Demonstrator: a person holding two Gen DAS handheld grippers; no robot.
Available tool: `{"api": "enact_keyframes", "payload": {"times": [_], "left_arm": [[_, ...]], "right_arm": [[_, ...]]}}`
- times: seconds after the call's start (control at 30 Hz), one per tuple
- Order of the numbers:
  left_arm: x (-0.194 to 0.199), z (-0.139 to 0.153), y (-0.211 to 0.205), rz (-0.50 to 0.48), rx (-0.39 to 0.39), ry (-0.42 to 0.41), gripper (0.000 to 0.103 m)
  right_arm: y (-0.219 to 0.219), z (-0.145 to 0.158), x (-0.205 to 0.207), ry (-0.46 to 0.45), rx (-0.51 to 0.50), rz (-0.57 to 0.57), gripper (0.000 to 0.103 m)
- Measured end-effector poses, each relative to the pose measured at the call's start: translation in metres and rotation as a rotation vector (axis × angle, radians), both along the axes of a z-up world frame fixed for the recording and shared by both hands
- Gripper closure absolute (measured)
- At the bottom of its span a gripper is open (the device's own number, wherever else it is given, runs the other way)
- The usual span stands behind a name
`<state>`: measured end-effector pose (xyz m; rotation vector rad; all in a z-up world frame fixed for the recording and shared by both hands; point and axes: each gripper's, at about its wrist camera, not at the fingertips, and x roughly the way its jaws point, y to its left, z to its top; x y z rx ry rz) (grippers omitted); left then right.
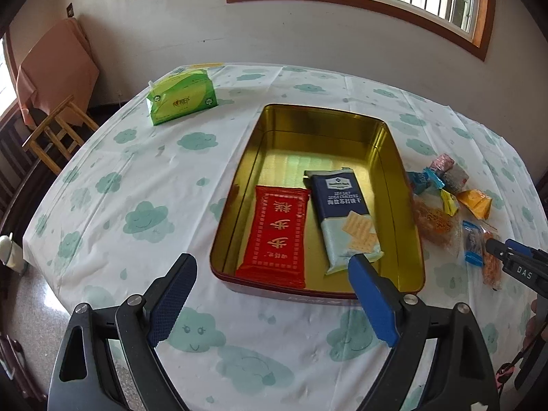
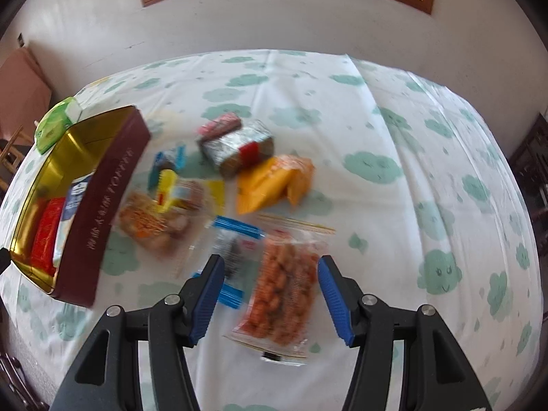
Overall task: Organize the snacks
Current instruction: 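Grasp the orange snack bag with the right tool while the left grasps the blue-ended candy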
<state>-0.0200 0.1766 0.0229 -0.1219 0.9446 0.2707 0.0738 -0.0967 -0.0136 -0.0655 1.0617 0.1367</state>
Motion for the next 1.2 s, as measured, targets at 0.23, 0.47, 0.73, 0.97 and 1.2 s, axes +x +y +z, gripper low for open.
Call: {"api": "enact_keyframes", "payload": {"times": [0.23, 0.47, 0.73, 0.97, 1.2], "left_arm": [[0.008, 0.000, -0.031, -0.065, 0.006, 0.007, 0.015], [0.018, -0.001, -0.068, -0.146, 0.021, 0.012, 0.015], [0.032, -0.012, -0.113, -0.247, 0.017, 0.036, 0.015], [0.050, -0.023, -0.152, -0.346, -0.032, 0.037, 0.016], [0.063, -0.026, -0.187, -0.429, -0.013, 0.052, 0.020]], "right_arm": [[-0.013, -0.019, -0.001, 0.021, 0.006, -0.024, 0.045], [-0.018, -0.028, -0.002, 0.002, 0.009, -0.018, 0.045], [-0.031, -0.029, -0.004, -0.061, -0.010, 0.003, 0.063], [-0.077, -0.031, 0.006, -0.113, -0.036, -0.063, 0.063], [-0.117, -0.033, 0.017, -0.152, -0.058, -0.107, 0.063]]}}
